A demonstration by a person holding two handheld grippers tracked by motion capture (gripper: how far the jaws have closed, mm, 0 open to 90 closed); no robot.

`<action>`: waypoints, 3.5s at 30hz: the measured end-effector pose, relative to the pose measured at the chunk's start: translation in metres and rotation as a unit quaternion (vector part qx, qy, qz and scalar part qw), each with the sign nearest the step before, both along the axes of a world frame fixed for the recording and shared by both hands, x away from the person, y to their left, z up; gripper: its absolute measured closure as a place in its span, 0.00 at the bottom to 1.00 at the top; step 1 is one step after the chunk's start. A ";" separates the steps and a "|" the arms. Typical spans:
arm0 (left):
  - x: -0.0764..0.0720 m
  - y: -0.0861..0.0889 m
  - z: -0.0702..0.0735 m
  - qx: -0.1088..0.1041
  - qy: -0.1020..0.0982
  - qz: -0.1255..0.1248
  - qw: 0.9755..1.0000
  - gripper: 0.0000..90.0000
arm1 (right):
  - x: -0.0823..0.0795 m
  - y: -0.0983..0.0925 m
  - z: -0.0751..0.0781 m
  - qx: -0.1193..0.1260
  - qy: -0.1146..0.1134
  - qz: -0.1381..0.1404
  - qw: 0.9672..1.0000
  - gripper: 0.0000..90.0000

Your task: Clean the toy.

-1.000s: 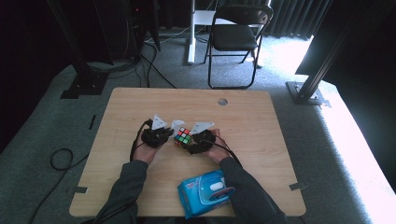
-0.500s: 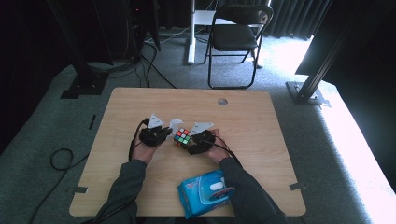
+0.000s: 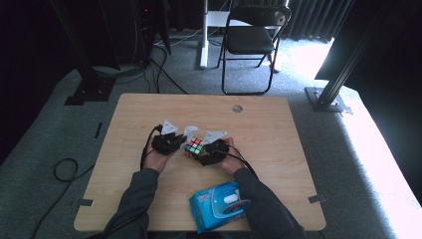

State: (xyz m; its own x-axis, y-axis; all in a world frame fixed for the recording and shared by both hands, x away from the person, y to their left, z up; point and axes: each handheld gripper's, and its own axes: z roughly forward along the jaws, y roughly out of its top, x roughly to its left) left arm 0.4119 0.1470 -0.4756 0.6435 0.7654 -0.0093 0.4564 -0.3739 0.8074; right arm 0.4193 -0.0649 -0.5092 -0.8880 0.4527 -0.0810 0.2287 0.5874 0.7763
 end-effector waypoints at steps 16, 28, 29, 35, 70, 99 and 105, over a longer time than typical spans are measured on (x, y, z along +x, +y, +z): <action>0.005 0.002 -0.011 0.009 0.019 -0.005 1.000 0.95 | -0.001 0.000 0.001 0.002 -0.004 0.002 1.000 0.38; 0.006 0.006 -0.027 0.020 0.042 -0.010 0.999 0.95 | -0.001 -0.001 0.002 0.006 -0.010 0.003 1.000 0.38; 0.005 0.007 -0.029 0.022 0.043 -0.011 0.999 0.95 | -0.001 -0.001 0.002 0.007 -0.010 0.003 1.000 0.38; 0.001 0.008 -0.039 0.028 0.050 -0.014 0.998 0.95 | -0.001 -0.002 0.002 0.008 -0.013 -0.005 1.000 0.38; 0.004 0.006 -0.012 -0.008 0.015 -0.031 0.999 0.95 | -0.003 0.000 0.002 0.001 -0.015 0.003 1.000 0.38; -0.001 0.005 -0.046 0.034 0.053 -0.033 0.997 0.95 | 0.000 -0.004 0.003 0.014 -0.017 -0.020 1.000 0.38; -0.001 0.009 -0.028 0.000 0.038 -0.037 0.999 0.95 | 0.000 -0.003 0.003 0.010 -0.016 -0.016 1.000 0.38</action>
State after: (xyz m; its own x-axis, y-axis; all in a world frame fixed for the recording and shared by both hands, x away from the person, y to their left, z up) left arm 0.4114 0.1557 -0.5035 0.6964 0.7151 -0.0604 0.4874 -0.4095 0.7712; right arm 0.4192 -0.0682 -0.5066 -0.8702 0.4826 -0.0995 0.2216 0.5638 0.7956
